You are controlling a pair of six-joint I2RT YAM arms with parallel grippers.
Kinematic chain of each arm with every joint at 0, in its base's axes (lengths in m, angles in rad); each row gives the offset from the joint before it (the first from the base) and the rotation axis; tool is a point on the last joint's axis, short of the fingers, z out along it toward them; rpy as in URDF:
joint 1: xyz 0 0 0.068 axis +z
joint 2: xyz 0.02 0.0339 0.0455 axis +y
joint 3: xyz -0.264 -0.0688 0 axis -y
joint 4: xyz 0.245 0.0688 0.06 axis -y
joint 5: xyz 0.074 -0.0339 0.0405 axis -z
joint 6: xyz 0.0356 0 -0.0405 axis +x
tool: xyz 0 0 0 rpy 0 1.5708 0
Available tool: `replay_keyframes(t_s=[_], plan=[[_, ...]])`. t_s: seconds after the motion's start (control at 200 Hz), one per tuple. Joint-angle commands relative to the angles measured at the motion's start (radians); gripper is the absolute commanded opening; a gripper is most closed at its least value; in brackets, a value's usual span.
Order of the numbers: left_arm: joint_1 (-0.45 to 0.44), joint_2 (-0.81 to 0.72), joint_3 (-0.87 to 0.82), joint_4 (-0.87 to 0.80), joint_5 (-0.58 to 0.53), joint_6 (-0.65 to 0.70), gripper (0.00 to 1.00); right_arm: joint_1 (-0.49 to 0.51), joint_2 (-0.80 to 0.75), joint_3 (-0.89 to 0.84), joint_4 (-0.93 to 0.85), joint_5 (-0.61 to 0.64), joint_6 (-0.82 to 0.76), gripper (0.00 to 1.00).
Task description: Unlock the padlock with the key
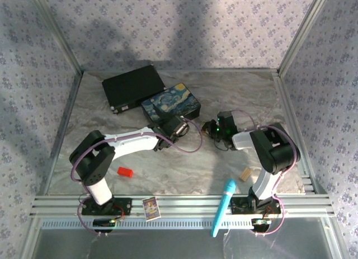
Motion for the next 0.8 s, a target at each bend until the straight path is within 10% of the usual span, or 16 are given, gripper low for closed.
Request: replay_keyframes(t_s=[0.0,0.365,0.795], plan=[[-0.002,0.042,-0.028,-0.105,-0.041,-0.145,0.83,-0.053,0.021,0.046,-0.303,-0.126,-0.146,0.0],[0.016,-0.027,-0.084,-0.095,-0.218,-0.441,0.91,-0.069,0.119,0.364,-0.967,-0.073,-0.568,0.0],[0.066,-0.203,-0.178,-0.022,-0.085,-0.44,0.94,-0.057,0.097,0.448,-1.15,0.081,-0.68,0.21]])
